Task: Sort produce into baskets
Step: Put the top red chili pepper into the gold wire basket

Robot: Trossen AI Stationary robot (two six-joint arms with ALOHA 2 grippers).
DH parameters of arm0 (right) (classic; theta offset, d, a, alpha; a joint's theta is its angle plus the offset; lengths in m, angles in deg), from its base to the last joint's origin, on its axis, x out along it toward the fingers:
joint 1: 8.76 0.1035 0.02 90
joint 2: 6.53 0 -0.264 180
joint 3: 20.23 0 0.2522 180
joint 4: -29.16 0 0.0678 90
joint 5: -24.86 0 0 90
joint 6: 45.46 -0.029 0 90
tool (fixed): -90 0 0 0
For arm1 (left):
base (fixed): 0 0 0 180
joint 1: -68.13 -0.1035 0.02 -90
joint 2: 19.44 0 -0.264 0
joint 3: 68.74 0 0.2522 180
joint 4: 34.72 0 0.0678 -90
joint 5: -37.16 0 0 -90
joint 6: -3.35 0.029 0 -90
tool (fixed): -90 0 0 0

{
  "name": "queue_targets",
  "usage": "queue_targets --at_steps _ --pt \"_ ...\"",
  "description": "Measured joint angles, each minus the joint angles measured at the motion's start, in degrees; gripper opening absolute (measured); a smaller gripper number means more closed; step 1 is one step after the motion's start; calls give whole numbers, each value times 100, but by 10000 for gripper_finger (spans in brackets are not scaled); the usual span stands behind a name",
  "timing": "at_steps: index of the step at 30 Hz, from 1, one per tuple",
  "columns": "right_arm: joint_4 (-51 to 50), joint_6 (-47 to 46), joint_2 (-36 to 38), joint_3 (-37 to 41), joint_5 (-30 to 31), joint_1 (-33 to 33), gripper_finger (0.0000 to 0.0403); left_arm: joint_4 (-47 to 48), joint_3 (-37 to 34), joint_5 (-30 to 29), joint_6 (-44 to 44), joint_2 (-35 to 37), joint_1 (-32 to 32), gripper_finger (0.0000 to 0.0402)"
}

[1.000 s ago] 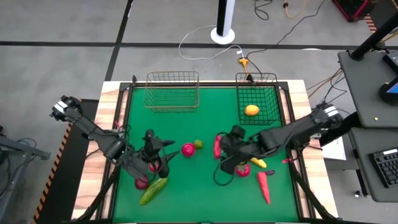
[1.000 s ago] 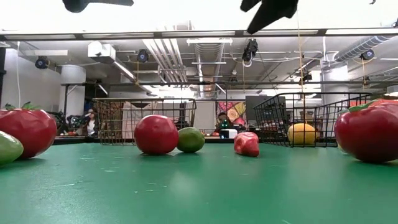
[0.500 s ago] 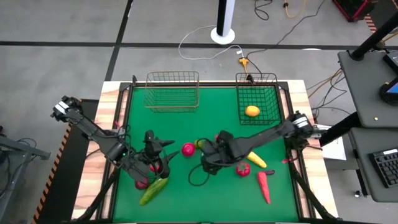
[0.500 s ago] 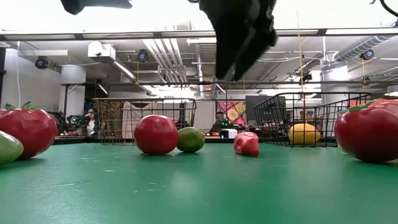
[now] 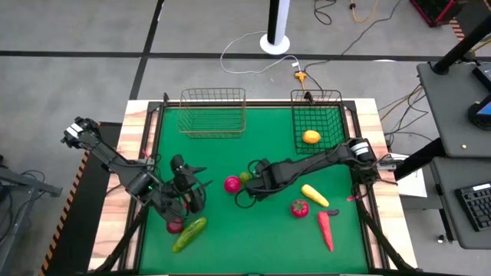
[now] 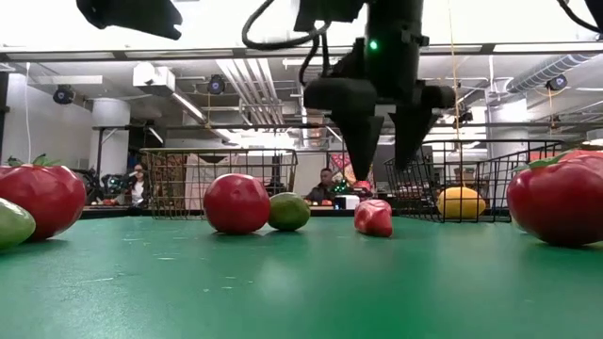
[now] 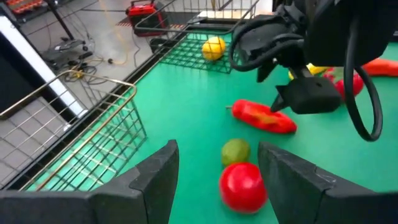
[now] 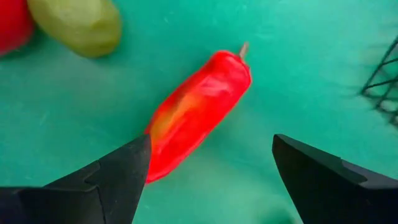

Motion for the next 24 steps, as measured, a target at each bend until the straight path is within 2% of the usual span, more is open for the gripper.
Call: queue_targets --at_steps 4,11,17,20,24 --pt "700 -72 -16 302 -155 46 327 5 -2 3 10 4 0 201" --pt "956 -387 -34 706 -131 52 327 47 -2 6 28 11 9 201" --pt "1827 -473 -34 1186 -187 69 320 70 -2 7 140 11 9 201" --pt "2017 -514 -32 1300 -158 80 294 78 -2 11 157 11 9 201" --pt "2041 -533 -32 1324 -134 105 232 79 -2 11 183 11 9 201"
